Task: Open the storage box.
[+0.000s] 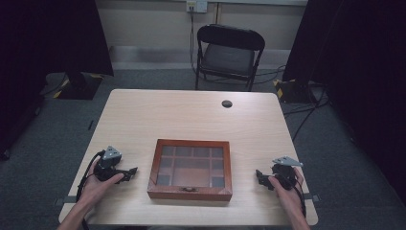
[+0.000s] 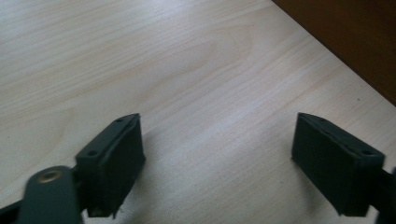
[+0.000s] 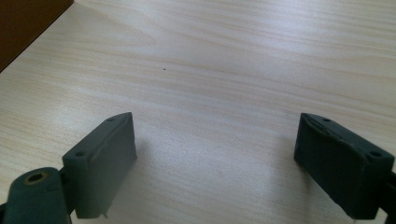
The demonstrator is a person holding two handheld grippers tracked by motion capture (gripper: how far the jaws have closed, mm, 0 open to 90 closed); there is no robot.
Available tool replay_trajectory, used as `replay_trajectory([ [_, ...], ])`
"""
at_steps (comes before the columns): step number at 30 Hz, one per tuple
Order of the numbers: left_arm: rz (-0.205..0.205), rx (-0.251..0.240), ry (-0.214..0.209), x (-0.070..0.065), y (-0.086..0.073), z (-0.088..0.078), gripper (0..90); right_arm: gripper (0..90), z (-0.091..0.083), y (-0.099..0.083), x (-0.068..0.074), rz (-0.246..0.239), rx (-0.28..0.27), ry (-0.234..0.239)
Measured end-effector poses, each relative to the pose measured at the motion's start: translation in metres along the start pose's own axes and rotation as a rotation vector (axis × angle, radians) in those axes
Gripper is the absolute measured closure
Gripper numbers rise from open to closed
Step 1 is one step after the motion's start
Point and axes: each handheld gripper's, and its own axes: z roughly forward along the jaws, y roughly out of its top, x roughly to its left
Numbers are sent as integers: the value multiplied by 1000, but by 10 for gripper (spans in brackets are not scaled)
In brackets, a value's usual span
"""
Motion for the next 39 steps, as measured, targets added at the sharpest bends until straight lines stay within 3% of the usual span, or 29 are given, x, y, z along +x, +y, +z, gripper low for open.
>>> replay_trajectory([
  [7,25,8,-30,-5,4,-2,177,117,0,0,0,-1,0,1],
  [12,19,-30,-69,-9,10,-8,182,117,0,0,0,-1,0,1],
  [25,19,-90,-120,-22,25,-25,232,116,0,0,0,-1,0,0],
  [30,12,-139,-177,-31,36,-35,267,117,0,0,0,-1,0,0],
  [33,24,-146,-196,-34,40,-36,271,116,0,0,0,-1,0,0],
  [36,24,-152,-240,-39,47,-38,268,116,0,0,0,-1,0,0],
  [39,25,-158,-252,-42,51,-37,268,117,0,0,0,-1,0,0],
])
